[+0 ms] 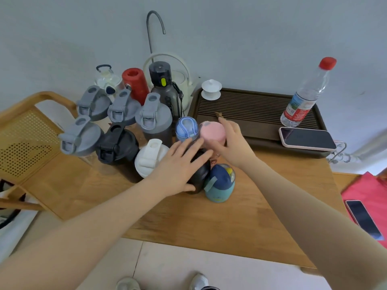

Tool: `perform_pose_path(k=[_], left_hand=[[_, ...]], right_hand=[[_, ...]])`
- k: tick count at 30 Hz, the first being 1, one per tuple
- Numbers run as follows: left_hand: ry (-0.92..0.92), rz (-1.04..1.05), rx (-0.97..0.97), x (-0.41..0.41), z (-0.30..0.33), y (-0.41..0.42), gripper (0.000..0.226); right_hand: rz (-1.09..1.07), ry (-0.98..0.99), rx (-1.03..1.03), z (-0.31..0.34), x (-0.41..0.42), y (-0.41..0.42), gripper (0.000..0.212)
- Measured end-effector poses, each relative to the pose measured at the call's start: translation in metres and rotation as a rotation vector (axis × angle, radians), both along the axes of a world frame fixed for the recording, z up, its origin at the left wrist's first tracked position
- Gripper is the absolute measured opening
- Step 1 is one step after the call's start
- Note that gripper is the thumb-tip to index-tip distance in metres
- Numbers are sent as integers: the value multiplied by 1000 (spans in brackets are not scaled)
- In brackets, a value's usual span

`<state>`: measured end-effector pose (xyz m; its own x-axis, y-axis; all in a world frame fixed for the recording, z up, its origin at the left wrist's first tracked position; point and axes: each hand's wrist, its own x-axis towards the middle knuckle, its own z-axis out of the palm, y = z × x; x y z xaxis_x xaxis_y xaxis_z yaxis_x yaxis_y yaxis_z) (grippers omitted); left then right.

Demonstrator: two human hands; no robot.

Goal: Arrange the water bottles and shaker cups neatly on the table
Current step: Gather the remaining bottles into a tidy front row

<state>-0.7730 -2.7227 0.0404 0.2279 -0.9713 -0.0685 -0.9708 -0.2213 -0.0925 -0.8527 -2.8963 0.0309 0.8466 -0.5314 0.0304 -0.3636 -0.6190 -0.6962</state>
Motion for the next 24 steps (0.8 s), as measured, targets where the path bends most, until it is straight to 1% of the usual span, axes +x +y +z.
perform_pose_path(k=[2, 3, 5, 7, 9, 11, 14, 17, 19, 20, 21, 24], left_hand=[[32, 41, -36, 5, -4, 5, 97], [24, 41, -44, 6, -7, 7, 96], [-9, 42, -61, 8, -13, 8, 98], [3, 70, -107, 9, -19, 9, 99], [-21, 68, -147, 7, -22, 8, 97], [-37, 69, -149, 5, -20, 8, 95], [-111, 31, -162, 6, -17, 13, 98], [-159, -10, -246, 10, -12, 25, 98], [-167, 44, -283, 15, -9, 39, 98], [-164, 83, -283, 18, -8, 48, 101], [-164, 116, -272, 22, -9, 56, 104], [-180, 177, -195, 32, -14, 75, 110]], right_hand=[[-33, -116, 18, -1, -29, 9, 71], [-18, -117, 28, -5, -45, 14, 73], [28, 11, 22, -14, -72, 27, 86], [24, 133, -22, -26, -81, 41, 96], [-27, 175, -40, -33, -77, 53, 95], [-97, 164, -25, -38, -71, 58, 89], [-148, 153, -30, -41, -63, 57, 84], [-158, 158, -37, -39, -54, 51, 84], [-141, 139, -28, -38, -54, 49, 90], [-136, 111, -72, -37, -56, 50, 94], [-130, 71, -159, -35, -58, 52, 97], [-30, -33, -510, -27, -54, 66, 98]])
